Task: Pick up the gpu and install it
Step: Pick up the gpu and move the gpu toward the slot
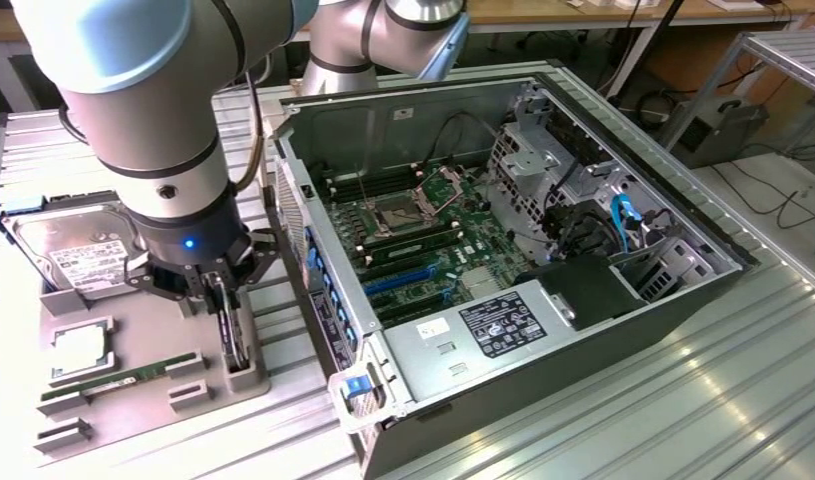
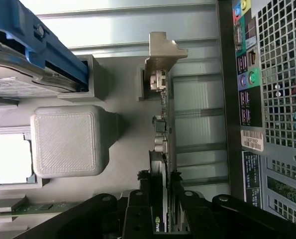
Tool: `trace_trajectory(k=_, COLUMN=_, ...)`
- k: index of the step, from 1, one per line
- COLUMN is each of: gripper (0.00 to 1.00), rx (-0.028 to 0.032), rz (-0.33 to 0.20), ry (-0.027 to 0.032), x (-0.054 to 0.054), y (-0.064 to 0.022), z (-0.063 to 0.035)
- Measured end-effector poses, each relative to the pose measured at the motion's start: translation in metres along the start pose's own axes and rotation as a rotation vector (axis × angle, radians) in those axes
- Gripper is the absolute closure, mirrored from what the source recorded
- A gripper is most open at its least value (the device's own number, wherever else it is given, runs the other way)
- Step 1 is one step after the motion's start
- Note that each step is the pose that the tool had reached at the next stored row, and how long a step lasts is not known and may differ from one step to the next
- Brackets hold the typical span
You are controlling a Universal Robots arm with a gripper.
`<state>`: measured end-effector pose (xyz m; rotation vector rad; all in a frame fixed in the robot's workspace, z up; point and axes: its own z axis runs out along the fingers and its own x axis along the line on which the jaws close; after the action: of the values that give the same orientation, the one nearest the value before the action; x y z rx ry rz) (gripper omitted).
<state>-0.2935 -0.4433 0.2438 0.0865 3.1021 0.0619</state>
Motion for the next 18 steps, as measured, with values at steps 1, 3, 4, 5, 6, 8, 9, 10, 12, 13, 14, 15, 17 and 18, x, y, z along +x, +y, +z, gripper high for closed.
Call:
trace_trajectory(k=1, gripper=0.73, rx=-0.0007, rz=-0.016, ry=0.0005, x=0.0, y=0.0, z=0.0001)
trace_trajectory(k=3, gripper=0.74, rx=-0.0025, rz=-0.065, ry=0.0025, x=0.0, y=-0.0002, z=0.0001)
trace_trajectory(k=4, gripper=0.74, rx=-0.0026, rz=-0.071, ry=0.0029, x=0.0, y=-0.0004, z=0.0)
trace_trajectory(k=5, gripper=0.74, rx=-0.0032, rz=-0.072, ry=0.003, x=0.0, y=-0.0007, z=-0.0001)
trace_trajectory(k=6, gripper=0.74, rx=-0.0036, rz=-0.072, ry=0.0029, x=0.0, y=-0.001, z=-0.0004)
trace_trajectory(k=8, gripper=0.74, rx=-0.0042, rz=-0.074, ry=0.003, x=0.0, y=-0.0015, z=-0.002)
trace_trajectory(k=9, gripper=0.74, rx=-0.0045, rz=-0.074, ry=0.003, x=0.0, y=-0.0016, z=-0.0029)
trace_trajectory(k=10, gripper=0.74, rx=-0.0048, rz=-0.075, ry=0.003, x=0.0, y=-0.0018, z=-0.0041)
trace_trajectory(k=12, gripper=0.74, rx=-0.005, rz=-0.076, ry=0.0031, x=0.0, y=-0.0019, z=-0.0075)
trace_trajectory(k=13, gripper=0.74, rx=-0.005, rz=-0.076, ry=0.0031, x=0.0, y=-0.0019, z=-0.0087)
trace_trajectory(k=14, gripper=0.74, rx=-0.0051, rz=-0.077, ry=0.0031, x=0.0, y=-0.0019, z=-0.0102)
trace_trajectory(k=15, gripper=0.74, rx=-0.005, rz=-0.077, ry=0.0032, x=0.0, y=-0.002, z=-0.0116)
trace_trajectory(k=17, gripper=0.74, rx=-0.0051, rz=-0.077, ry=0.0031, x=0.0, y=-0.0019, z=-0.0147)
trace_trajectory(k=18, gripper=0.74, rx=-0.0051, rz=-0.078, ry=0.0032, x=0.0, y=-0.0019, z=-0.0166)
